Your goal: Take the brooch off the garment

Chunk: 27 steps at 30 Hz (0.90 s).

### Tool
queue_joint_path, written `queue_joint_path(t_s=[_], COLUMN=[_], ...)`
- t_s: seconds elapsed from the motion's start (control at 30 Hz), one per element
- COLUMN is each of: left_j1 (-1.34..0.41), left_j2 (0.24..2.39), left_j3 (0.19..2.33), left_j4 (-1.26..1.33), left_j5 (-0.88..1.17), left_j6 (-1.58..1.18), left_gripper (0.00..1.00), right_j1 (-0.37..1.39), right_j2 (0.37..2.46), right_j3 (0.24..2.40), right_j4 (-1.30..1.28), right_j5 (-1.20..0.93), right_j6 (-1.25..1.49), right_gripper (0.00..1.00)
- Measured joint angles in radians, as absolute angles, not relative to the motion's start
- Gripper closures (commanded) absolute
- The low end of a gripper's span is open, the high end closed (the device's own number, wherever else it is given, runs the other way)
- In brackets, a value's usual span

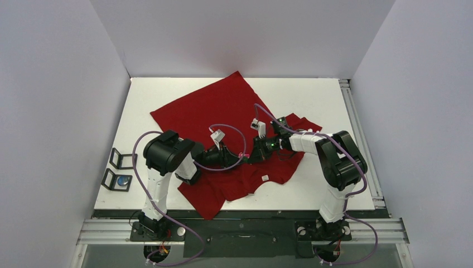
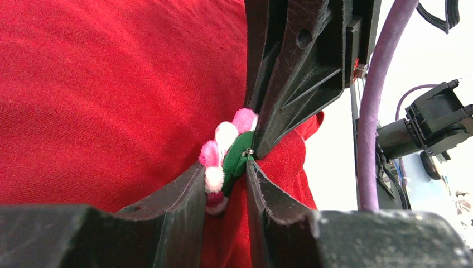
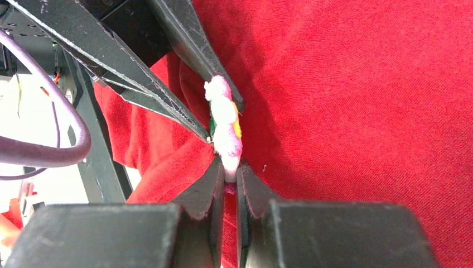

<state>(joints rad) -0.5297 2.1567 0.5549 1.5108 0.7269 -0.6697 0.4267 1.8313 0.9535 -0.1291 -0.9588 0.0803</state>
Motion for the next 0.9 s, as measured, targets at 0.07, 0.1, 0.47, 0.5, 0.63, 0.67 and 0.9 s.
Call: queue_joint_path(t_s=[0.07, 0.1, 0.47, 0.5, 0.63, 0.67, 0.9], left_j1=[-0.529, -0.529, -0.529, -0.529, -0.529, -0.528, -0.529], left_j2=[2.157, 2.157, 2.157, 2.157, 2.157, 2.157, 2.157], left_j3=[0.555, 0.555, 0.555, 0.555, 0.555, 0.554, 0.554], left_j4=[1.510, 1.511, 1.511, 1.511, 1.511, 1.510, 1.510], left_j5=[0.725, 0.725, 0.722, 0.722, 0.722, 0.722, 0.735], left_j6=[-0.669, -0.669, -0.669, -0.669, -0.669, -0.669, -0.668], left_gripper=[0.79, 0.80, 0.98, 0.99, 0.86, 0.84, 0.66], right_j1=[0.427, 0.427, 0.425, 0.425, 0.425, 0.425, 0.426], right_j2=[1.831, 1.831, 1.831, 1.831, 1.831, 1.831, 1.831], right_j3=[0.953, 0.953, 0.953, 0.953, 0.953, 0.953, 0.953], right_j4=[-0.129, -0.130, -0.130, -0.131, -0.134, -0.135, -0.136], right_j5=[-0.958, -0.957, -0.949, -0.948, -0.945, -0.944, -0.949], right_j6=[0.080, 0.080, 0.080, 0.080, 0.079, 0.079, 0.076], right_gripper=[1.00, 1.00, 1.00, 1.00, 1.00, 1.00, 1.00])
